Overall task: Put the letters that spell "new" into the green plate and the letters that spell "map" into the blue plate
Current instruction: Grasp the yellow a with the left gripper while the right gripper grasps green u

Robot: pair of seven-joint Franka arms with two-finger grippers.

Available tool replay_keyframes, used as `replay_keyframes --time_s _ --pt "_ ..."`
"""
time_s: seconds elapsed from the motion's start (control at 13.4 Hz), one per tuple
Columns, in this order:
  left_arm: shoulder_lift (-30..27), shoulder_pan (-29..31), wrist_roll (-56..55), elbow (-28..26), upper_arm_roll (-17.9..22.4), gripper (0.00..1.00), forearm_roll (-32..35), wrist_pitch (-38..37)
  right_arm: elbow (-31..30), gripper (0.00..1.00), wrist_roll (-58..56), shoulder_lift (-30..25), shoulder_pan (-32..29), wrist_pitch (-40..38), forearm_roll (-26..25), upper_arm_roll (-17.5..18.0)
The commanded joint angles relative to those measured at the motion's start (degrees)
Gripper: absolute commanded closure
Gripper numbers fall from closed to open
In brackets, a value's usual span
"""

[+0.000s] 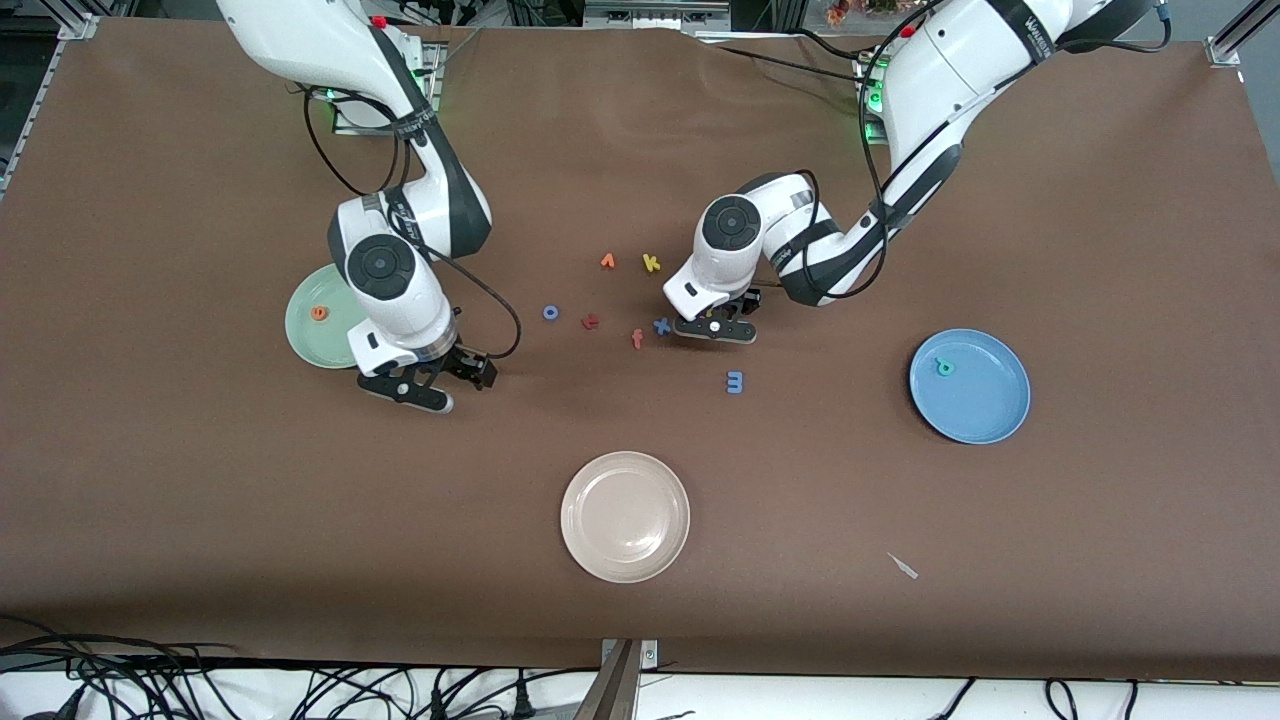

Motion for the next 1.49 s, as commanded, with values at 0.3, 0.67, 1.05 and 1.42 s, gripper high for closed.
replay_keyframes --time_s 0.3,0.67,1.05,1.42 --pt "0.7 -1.4 -1.4 1.0 1.0 0.68 2.0 -0.2 1.6 0.10 -1.4 4.5 0.0 1.2 2.4 2.0" --pt "0.0 -0.3 -0.5 1.4 0.9 0.86 1.8 -1.0 0.9 0.27 -1.4 6.3 0.2 3.7 2.9 2.7" --pt "-0.6 6.3 9.8 6.8 -1.8 0.87 -3.8 -12.7 0.2 0.38 -2.4 6.5 0.3 4.2 2.9 2.7" --pt "-0.6 13.7 25.6 13.6 -2.1 0.87 -7.2 -25.6 -0.6 0.52 -2.4 6.5 0.2 4.2 2.9 2.7"
